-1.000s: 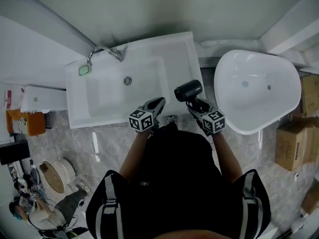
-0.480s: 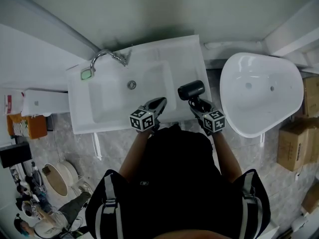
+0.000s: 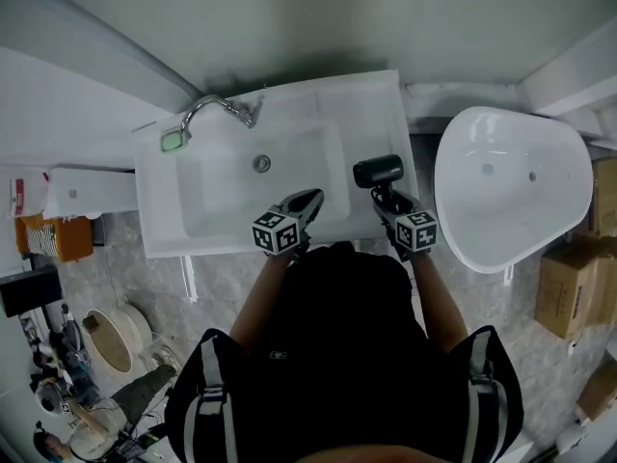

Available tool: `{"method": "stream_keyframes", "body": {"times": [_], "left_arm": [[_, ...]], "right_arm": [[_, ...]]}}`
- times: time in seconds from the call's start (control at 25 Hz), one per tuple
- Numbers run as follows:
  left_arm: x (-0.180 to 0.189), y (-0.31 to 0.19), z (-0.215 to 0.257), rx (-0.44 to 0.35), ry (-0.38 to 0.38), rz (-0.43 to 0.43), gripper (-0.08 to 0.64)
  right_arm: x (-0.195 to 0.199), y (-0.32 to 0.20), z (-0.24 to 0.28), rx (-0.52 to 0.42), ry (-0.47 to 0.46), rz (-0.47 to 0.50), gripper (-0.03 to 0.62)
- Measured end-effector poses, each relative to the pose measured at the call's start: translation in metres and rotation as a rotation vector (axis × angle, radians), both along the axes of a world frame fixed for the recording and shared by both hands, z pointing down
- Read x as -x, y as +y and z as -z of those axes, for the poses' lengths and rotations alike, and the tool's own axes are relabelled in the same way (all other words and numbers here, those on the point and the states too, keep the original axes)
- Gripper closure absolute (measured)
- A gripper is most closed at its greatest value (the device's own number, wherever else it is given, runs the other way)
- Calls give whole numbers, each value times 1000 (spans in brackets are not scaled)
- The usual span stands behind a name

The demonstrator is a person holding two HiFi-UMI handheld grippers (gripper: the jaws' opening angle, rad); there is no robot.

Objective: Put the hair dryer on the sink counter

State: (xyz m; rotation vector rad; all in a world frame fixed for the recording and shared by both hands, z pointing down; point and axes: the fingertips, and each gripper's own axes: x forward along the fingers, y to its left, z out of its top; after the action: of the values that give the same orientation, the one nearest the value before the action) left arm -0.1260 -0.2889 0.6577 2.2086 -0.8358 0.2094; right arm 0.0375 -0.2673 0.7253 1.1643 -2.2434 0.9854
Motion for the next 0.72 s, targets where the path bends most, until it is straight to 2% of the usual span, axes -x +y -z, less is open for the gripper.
{"method": "stream_keyframes", "body": {"times": [0.52,0.72], "left_arm": [[15,10,-6,31,-25,18,543],[27,11,-9,40,-32,33,543]], "right_arm": [[-5,-10,-36,77,130,-43,295],[-2,-15,-46,94,153,-45,293]]}}
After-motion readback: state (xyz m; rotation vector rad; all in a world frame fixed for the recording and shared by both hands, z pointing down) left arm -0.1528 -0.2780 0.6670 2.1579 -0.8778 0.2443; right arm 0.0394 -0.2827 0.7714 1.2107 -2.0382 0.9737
